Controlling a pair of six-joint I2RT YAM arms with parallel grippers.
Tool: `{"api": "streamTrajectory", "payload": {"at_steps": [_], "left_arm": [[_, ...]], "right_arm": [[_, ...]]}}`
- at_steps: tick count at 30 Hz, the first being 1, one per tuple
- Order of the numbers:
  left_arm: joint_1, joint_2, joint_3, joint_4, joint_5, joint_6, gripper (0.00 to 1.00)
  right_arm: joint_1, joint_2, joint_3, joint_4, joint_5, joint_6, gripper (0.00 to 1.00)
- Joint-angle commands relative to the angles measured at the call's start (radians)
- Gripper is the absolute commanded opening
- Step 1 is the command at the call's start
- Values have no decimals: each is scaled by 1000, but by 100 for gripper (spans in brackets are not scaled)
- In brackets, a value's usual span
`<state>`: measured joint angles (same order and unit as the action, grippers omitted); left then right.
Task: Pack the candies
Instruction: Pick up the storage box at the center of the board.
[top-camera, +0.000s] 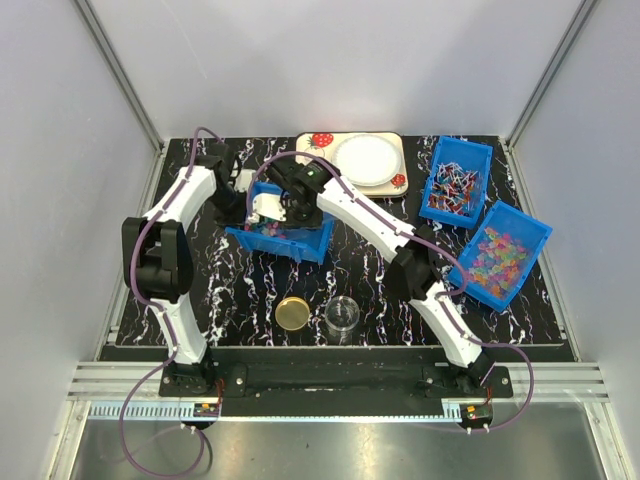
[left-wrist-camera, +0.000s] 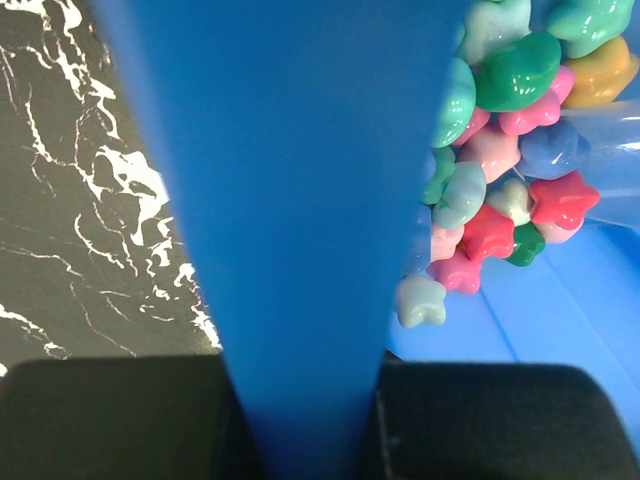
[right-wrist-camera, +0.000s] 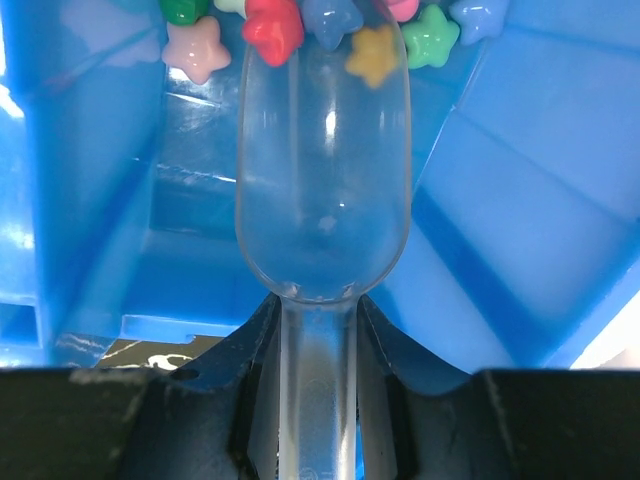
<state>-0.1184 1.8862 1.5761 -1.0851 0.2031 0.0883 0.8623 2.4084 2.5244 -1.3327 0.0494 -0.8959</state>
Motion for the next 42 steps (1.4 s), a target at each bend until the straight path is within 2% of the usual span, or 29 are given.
{"api": "streamTrajectory", "payload": {"at_steps": [1, 11, 18, 21, 28, 34, 42], "left_arm": [[-10, -108, 22, 44, 110, -10, 0], [-13, -122, 9, 48, 128, -2, 0], [-13, -128, 2, 51, 116, 4, 0], [-15, -127, 9, 50, 143, 10, 0], [-15, -125, 5, 48, 150, 31, 0], [-15, -121, 12, 47, 142, 24, 0], [-9, -114, 10, 51, 147, 19, 0]], "right_arm": [[20, 15, -12, -59, -126, -15, 0], [20, 3, -88, 163, -247, 51, 0], [17, -15, -116, 175, -241, 35, 0], [15, -20, -131, 182, -319, 20, 0], [18, -29, -200, 291, -378, 35, 0], [18, -60, -228, 342, -379, 74, 0], [6, -202, -423, 506, -342, 146, 0]]}}
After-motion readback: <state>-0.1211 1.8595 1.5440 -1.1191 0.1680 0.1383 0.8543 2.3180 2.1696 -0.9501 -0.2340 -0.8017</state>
